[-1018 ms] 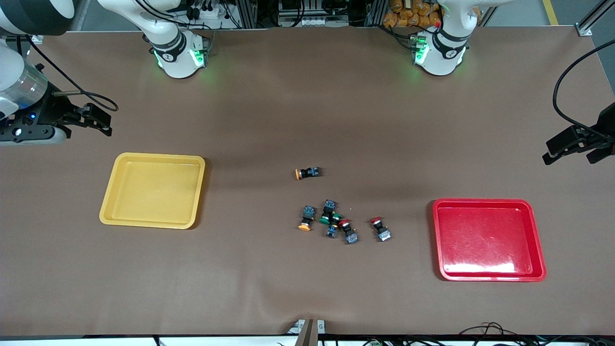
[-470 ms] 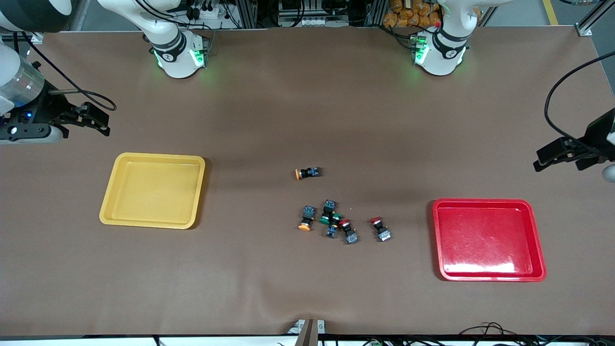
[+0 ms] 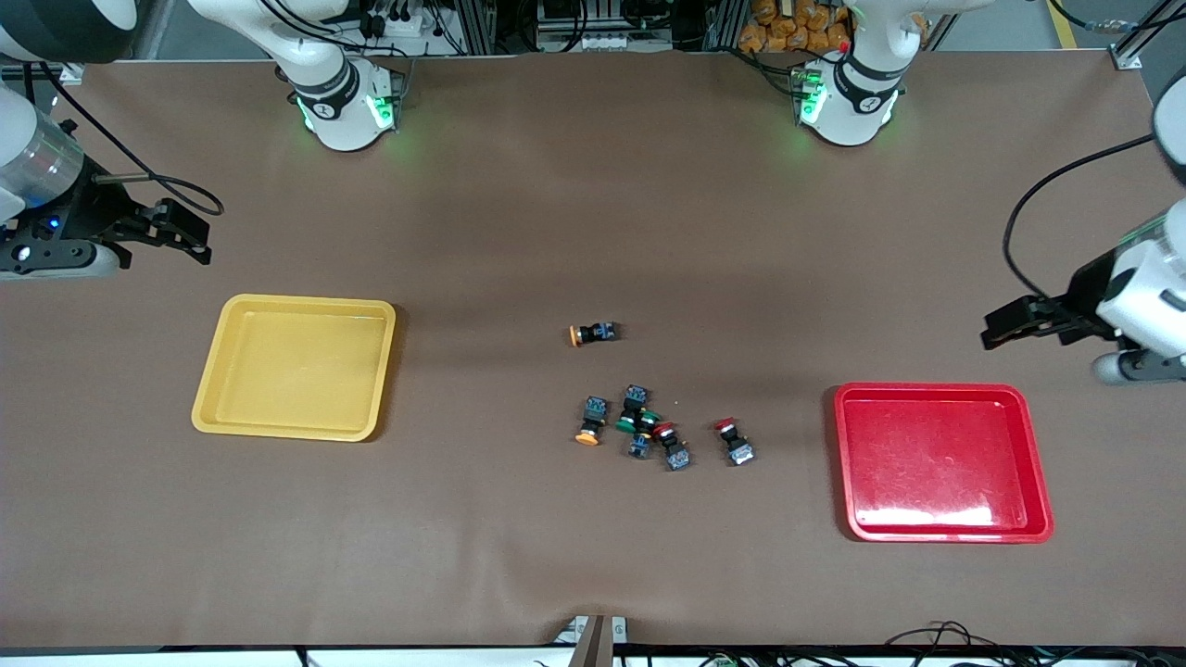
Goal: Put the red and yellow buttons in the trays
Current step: 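Swing both grippers out over the trays toward the button pile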
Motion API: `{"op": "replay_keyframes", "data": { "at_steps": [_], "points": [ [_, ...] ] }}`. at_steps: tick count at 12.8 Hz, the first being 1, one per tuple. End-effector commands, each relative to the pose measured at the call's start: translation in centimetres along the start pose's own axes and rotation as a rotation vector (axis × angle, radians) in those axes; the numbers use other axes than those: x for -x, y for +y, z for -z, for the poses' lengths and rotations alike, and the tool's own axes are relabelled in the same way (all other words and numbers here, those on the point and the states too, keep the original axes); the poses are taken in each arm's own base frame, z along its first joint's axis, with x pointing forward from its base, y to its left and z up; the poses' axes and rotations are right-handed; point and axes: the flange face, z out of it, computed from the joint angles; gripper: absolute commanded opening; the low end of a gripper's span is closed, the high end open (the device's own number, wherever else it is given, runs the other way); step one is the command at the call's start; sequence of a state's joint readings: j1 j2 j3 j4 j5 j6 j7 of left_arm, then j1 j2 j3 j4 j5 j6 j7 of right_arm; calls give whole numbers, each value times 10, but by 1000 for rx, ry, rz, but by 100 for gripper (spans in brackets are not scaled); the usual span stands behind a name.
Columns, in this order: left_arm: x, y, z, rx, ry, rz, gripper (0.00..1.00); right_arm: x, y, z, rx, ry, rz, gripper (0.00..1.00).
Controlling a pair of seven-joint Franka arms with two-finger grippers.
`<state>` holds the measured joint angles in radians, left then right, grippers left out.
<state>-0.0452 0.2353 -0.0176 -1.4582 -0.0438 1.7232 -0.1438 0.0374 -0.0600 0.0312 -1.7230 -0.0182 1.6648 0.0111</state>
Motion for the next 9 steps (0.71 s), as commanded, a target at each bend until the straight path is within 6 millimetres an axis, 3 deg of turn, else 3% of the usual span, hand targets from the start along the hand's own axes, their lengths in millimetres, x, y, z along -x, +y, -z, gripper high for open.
{"op": "replay_keyframes", "data": {
  "at_steps": [1, 2, 4, 6, 7, 9],
  "points": [
    [-7, 24, -17, -22, 4, 49, 100, -11, -5, -12, 2, -31, 5, 100],
    [-10, 33, -26, -22, -2, 76, 100, -19, -4, -25, 18, -45, 8, 100],
    [-15, 51, -50, -29, -21, 129, 100, -30, -4, -26, 34, -47, 15, 100],
    [-18, 86, -81, -47, -20, 160, 100, -33, -14, -24, 25, -35, -19, 100],
    [-18, 105, -102, -79, -16, 182, 100, -37, -31, -26, 26, -35, -69, 100],
    [-19, 136, -140, -120, 1, 212, 100, -39, -84, -41, 32, -55, -211, 100]
  ]
}}
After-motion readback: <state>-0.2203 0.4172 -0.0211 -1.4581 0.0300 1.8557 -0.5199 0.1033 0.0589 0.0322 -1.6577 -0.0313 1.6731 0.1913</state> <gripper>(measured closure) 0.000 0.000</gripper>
